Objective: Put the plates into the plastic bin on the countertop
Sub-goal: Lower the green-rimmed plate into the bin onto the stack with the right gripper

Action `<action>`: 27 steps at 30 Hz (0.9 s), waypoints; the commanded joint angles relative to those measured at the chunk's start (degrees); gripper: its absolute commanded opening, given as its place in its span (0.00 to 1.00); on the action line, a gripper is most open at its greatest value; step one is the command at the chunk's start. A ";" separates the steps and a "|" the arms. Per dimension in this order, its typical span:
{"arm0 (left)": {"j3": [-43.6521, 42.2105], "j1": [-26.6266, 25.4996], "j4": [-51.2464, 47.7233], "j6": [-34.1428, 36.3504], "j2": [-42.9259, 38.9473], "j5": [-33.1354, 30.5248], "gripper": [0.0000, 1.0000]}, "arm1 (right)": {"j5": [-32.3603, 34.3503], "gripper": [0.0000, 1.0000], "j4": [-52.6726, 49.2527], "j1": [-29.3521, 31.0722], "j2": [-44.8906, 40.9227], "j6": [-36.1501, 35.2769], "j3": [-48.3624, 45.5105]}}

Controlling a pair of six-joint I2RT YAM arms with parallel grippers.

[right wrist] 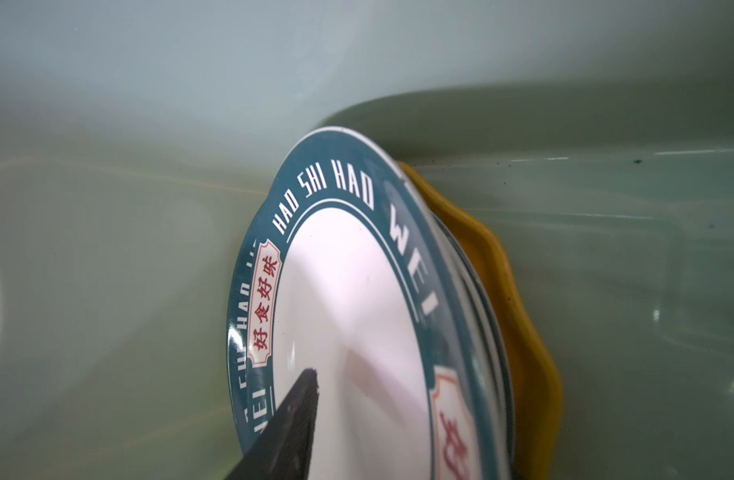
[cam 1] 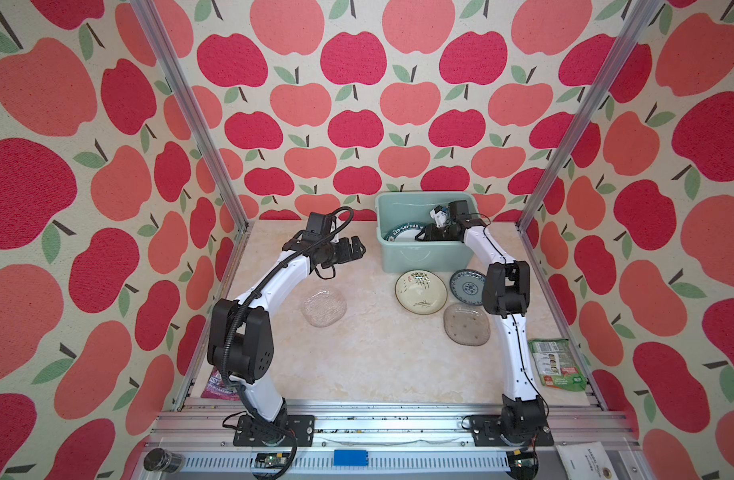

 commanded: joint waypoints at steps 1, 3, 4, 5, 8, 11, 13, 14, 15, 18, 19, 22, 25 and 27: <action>1.68 0.29 0.12 -0.37 0.71 0.69 0.99 | 2.19 0.51 -1.79 0.03 1.42 -2.09 1.69; 1.74 0.29 0.07 -0.32 0.40 0.69 0.99 | 3.03 0.54 -2.09 0.21 1.49 -2.76 1.69; 1.72 0.29 -0.03 -0.29 0.36 0.69 0.99 | 3.47 0.56 -2.20 0.30 1.54 -3.14 1.69; 1.61 0.29 -0.10 -0.28 0.27 0.69 0.99 | 3.87 0.58 -2.39 0.46 1.54 -3.64 1.73; 1.61 0.29 -0.23 -0.36 0.08 0.54 0.99 | 4.51 0.62 -2.80 0.89 1.37 -5.05 1.71; 1.81 0.29 -0.31 -0.54 0.04 0.51 0.99 | 5.30 0.66 -3.28 1.17 1.19 -6.05 1.72; 2.18 0.29 -0.61 -0.61 -0.10 0.50 0.99 | 6.53 0.67 -3.88 1.40 0.85 -6.87 1.91; 2.49 0.25 -0.98 -0.63 -0.21 0.19 0.99 | 7.25 0.67 -4.18 1.57 0.63 -7.43 1.87; 2.72 0.29 -1.33 -0.63 -0.40 -0.20 0.99 | 8.09 0.68 -4.49 1.74 0.36 -8.19 1.79; 2.87 0.25 -2.32 -0.37 -1.15 -1.67 0.99 | 11.22 0.70 -5.95 2.31 -0.12 -10.35 2.00; 2.88 0.30 -2.75 -0.28 -1.47 -2.21 0.99 | 12.33 0.70 -6.47 2.47 -0.28 -10.80 2.05; 2.70 0.46 -3.94 0.07 -2.15 -3.57 0.99 | 16.13 0.71 -7.73 2.92 -0.56 -11.80 2.18; 2.76 0.86 -5.27 0.15 -2.62 -4.51 0.99 | 18.75 0.72 -8.01 3.27 -0.79 -12.15 2.17; 2.74 1.01 -5.54 0.16 -2.82 -5.06 0.99 | 20.09 0.72 -7.68 3.46 -1.02 -12.03 2.13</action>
